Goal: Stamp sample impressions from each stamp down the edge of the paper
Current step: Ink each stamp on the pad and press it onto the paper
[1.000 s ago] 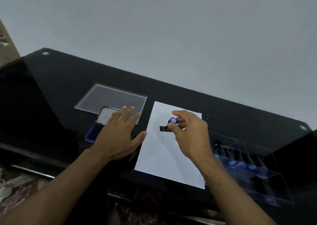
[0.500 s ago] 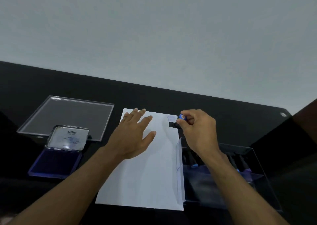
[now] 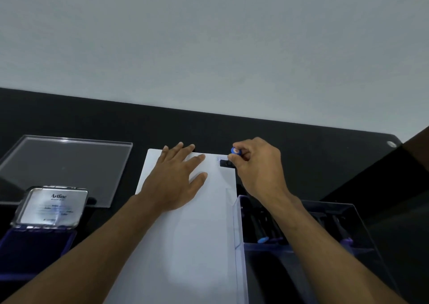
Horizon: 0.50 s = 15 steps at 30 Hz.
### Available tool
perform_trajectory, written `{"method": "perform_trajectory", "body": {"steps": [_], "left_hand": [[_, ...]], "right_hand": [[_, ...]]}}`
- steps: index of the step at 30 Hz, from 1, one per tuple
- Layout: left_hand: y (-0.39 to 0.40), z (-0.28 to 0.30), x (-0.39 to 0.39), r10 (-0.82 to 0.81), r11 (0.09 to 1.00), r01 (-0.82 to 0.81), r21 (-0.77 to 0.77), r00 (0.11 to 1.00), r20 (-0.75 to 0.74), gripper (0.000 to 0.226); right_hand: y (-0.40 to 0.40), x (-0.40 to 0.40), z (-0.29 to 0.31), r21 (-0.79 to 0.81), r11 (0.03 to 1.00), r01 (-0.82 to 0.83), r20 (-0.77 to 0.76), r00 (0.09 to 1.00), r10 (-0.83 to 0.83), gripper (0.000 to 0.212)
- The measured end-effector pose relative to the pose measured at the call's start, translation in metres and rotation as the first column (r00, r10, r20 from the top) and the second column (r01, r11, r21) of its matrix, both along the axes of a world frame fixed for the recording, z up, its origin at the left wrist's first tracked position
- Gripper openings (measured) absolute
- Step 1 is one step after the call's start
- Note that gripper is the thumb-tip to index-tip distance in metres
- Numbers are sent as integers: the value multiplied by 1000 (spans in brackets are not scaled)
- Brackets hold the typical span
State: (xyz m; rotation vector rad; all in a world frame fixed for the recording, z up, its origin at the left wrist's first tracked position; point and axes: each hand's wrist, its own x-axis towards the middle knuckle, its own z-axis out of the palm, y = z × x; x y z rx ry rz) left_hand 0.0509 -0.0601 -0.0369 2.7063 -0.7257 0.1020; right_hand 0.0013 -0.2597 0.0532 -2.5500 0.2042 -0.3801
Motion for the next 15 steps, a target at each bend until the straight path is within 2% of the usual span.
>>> {"method": "perform_trajectory", "body": {"steps": [15], "left_hand": [[-1,1,-1,6,1000,-7,17,1000,7,75]], "right_hand": [[3,7,-2,-49,998,-25,-34,999,24,20]]}}
